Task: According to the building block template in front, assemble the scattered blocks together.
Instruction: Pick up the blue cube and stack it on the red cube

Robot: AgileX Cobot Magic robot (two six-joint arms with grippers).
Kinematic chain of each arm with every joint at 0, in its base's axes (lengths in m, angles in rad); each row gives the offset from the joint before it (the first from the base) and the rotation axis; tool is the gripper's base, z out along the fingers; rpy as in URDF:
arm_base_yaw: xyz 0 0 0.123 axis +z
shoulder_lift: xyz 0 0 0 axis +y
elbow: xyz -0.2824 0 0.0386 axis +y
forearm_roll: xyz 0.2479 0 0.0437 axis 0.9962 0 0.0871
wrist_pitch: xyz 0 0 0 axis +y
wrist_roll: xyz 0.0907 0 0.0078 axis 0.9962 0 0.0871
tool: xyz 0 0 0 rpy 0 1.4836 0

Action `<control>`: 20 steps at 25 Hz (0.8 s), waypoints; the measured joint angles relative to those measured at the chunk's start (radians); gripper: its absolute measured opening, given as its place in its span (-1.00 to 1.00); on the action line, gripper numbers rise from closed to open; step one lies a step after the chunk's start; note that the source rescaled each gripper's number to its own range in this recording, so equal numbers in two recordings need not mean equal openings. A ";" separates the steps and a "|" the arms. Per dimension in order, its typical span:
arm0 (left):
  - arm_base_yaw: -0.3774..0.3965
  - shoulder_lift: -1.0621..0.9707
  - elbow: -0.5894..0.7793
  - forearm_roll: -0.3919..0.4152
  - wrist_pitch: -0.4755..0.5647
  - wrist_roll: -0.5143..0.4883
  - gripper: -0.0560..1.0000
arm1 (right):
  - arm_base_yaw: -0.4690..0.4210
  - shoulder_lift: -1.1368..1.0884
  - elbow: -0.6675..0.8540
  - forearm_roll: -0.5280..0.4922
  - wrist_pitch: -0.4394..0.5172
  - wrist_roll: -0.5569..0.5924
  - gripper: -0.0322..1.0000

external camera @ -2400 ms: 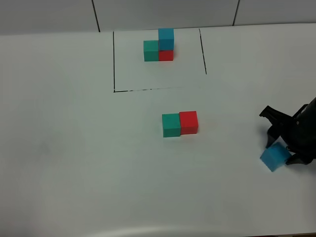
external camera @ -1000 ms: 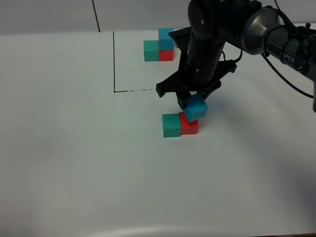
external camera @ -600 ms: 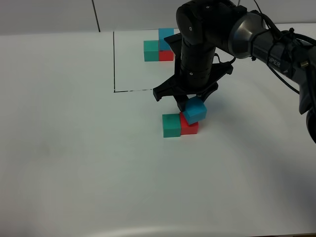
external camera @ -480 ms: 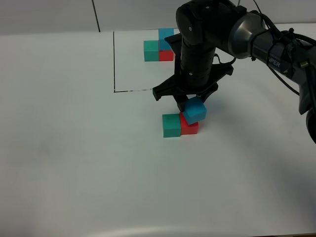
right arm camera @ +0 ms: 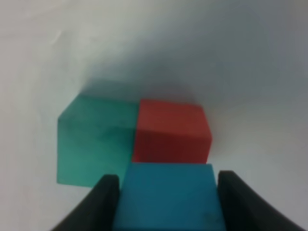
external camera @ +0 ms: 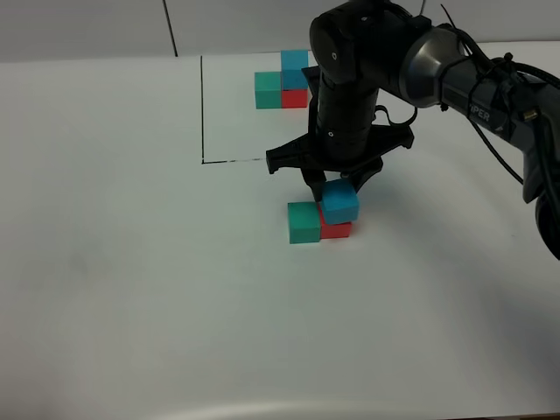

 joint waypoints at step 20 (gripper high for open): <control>0.000 0.000 0.000 0.000 0.000 0.000 0.52 | 0.000 0.029 0.000 0.001 -0.048 0.101 -0.92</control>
